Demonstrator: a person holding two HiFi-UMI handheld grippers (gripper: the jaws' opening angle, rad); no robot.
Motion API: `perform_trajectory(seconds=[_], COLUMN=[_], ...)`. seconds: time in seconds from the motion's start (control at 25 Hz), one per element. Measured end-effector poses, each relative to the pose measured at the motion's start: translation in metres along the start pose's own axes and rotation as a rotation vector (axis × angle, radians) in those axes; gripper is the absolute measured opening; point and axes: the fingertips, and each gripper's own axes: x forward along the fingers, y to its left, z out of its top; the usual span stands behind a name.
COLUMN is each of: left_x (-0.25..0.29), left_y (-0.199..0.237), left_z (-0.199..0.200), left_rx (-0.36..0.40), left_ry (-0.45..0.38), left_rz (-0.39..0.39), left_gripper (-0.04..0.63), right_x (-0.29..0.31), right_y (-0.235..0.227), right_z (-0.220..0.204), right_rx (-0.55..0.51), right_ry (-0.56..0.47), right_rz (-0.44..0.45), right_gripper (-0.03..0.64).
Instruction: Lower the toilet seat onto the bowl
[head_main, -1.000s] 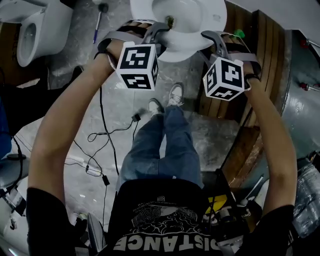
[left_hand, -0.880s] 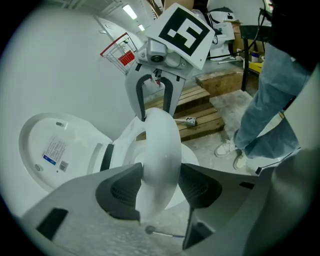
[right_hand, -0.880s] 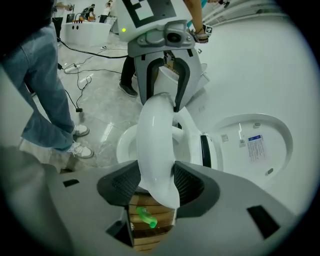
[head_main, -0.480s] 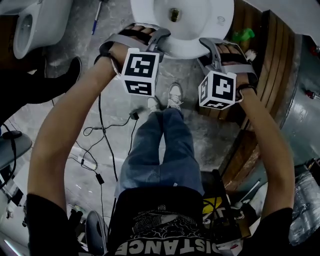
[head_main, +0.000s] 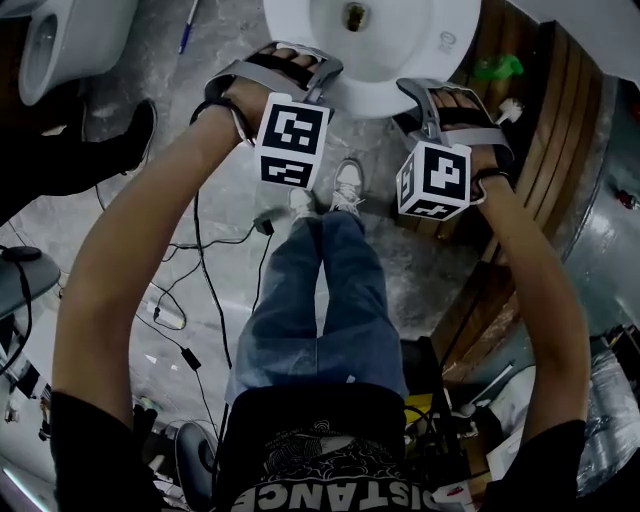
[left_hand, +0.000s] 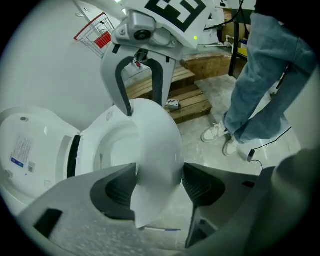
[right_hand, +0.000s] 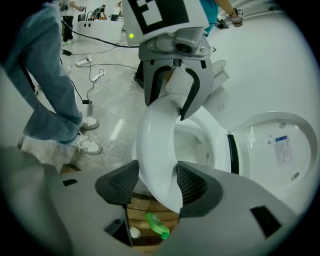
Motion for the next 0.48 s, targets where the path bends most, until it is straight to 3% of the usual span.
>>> perform_trajectory(seconds=[0.48], left_x=[0.048], left_y=[-0.019], left_z=[-0.009], left_rx=[-0.050], left_ry=[0.029], left_rz=[-0.065], left_gripper=[0.288], right_x=[0.047], right_y=[0.022], right_z=[-0.009], right_rx=[-0.033], right_ry=[0.011], right_rz=[0.036], right_gripper=[0.241])
